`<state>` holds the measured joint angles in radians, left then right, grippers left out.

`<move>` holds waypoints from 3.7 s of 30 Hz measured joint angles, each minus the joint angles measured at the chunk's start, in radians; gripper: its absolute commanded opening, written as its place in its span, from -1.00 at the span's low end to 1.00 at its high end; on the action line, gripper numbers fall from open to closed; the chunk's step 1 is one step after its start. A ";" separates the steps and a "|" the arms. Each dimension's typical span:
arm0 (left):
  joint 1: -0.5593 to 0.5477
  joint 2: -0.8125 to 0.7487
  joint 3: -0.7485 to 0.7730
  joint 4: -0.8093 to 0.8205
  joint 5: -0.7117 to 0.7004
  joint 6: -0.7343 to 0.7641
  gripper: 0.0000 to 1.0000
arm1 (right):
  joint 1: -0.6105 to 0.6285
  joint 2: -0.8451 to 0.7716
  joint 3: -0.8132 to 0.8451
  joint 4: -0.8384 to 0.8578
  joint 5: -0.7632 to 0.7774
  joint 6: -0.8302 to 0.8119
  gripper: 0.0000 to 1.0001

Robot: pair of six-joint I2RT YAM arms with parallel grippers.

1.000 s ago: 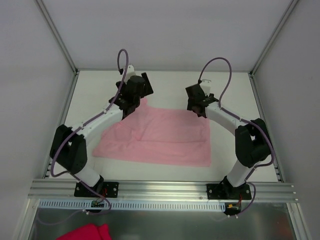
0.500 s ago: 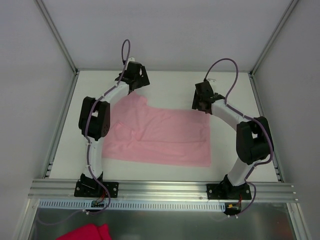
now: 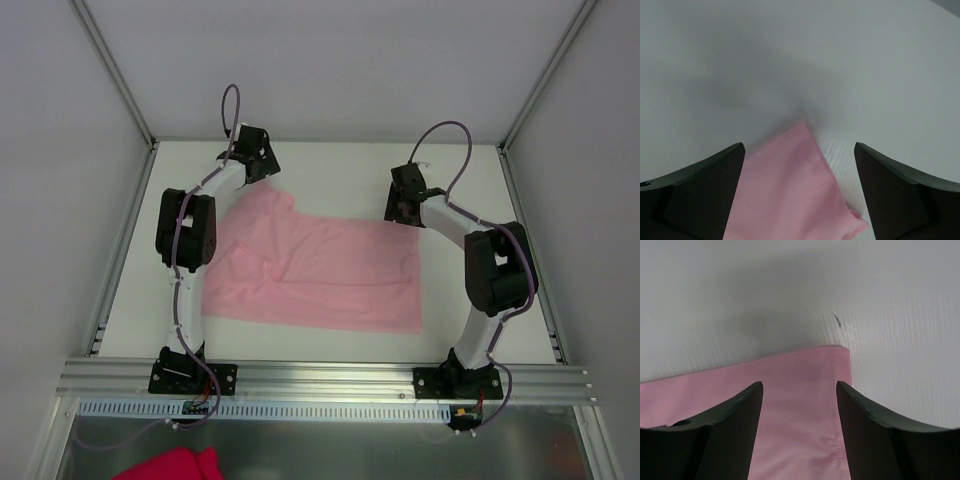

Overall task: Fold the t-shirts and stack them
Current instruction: Grap the side of the flattened tshirt furthest away from the robot with both arms

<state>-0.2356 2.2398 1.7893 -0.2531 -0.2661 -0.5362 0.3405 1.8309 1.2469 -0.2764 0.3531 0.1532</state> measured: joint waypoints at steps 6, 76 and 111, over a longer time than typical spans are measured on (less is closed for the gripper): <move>0.022 0.038 0.013 -0.001 0.003 -0.015 0.83 | -0.001 0.000 0.000 0.005 0.001 0.000 0.28; 0.028 -0.101 -0.137 -0.033 0.045 -0.050 -1.00 | -0.010 0.180 0.152 -0.157 0.114 0.066 -0.88; 0.028 -0.135 -0.183 -0.003 0.046 -0.044 -1.00 | -0.032 0.241 0.254 -0.281 0.216 0.202 -0.82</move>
<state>-0.2073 2.1048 1.6062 -0.2558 -0.2203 -0.5804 0.3088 2.0720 1.5013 -0.5575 0.5686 0.3553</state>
